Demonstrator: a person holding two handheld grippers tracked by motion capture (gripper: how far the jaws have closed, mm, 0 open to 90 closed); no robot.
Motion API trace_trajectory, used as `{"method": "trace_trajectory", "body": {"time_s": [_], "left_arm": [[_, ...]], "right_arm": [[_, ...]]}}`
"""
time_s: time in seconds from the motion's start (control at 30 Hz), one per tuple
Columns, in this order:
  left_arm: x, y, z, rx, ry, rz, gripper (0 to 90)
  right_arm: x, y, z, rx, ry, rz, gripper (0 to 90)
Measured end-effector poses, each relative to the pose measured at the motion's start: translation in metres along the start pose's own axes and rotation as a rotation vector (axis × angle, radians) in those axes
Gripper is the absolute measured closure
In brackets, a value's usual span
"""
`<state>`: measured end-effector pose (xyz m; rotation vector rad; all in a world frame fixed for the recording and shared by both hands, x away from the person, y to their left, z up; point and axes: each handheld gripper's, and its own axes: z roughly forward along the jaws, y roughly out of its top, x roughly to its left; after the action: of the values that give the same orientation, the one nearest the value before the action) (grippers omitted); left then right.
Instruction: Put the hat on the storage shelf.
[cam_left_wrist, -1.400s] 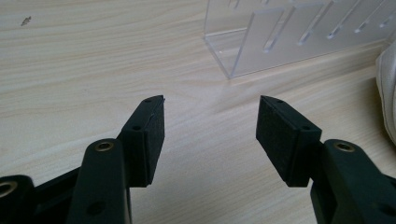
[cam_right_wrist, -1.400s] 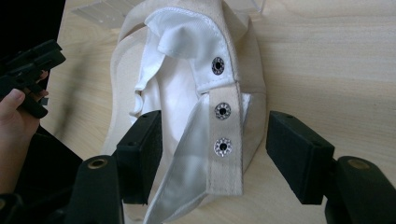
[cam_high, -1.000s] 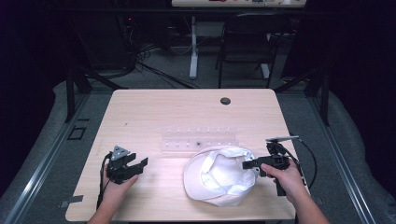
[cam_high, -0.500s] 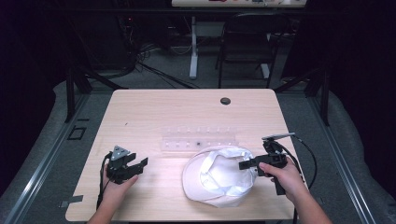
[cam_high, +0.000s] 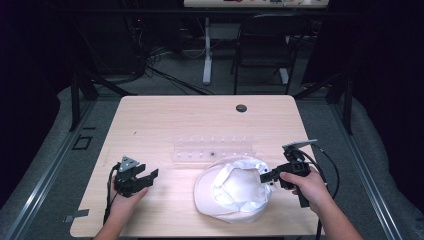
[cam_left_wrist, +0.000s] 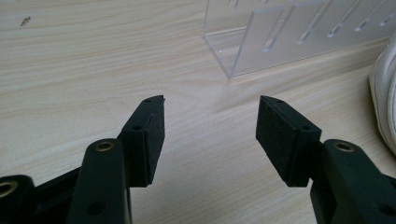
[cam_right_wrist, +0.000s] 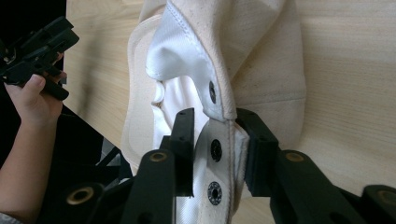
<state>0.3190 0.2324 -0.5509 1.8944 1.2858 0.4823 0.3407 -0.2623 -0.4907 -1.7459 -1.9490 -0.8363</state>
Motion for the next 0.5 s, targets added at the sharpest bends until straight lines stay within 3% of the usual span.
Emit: {"method": "trace_trajectory", "body": {"time_s": [0.07,0.13,0.17,0.23,0.3,0.5], "left_arm": [[0.000,0.000,0.000,0.001,-0.001,0.000,42.6],[0.000,0.000,0.000,0.005,-0.003,0.003,42.6],[0.000,0.000,0.000,0.008,-0.005,0.004,42.7],[0.000,0.000,0.000,0.007,-0.003,0.004,42.7],[0.000,0.000,0.000,0.008,-0.003,0.004,42.7],[-0.001,0.000,0.001,0.001,-0.003,0.002,42.8]], "right_arm": [[0.002,0.000,0.001,-0.020,-0.007,0.017,75.0],[0.002,0.000,0.000,-0.002,-0.033,0.000,77.8],[0.004,0.000,0.001,-0.012,-0.039,0.025,78.5],[0.006,0.000,0.000,0.006,-0.066,0.006,79.4],[0.008,0.000,0.001,-0.006,-0.074,0.020,80.2],[0.014,0.001,-0.002,-0.011,-0.105,0.003,80.7]]}}
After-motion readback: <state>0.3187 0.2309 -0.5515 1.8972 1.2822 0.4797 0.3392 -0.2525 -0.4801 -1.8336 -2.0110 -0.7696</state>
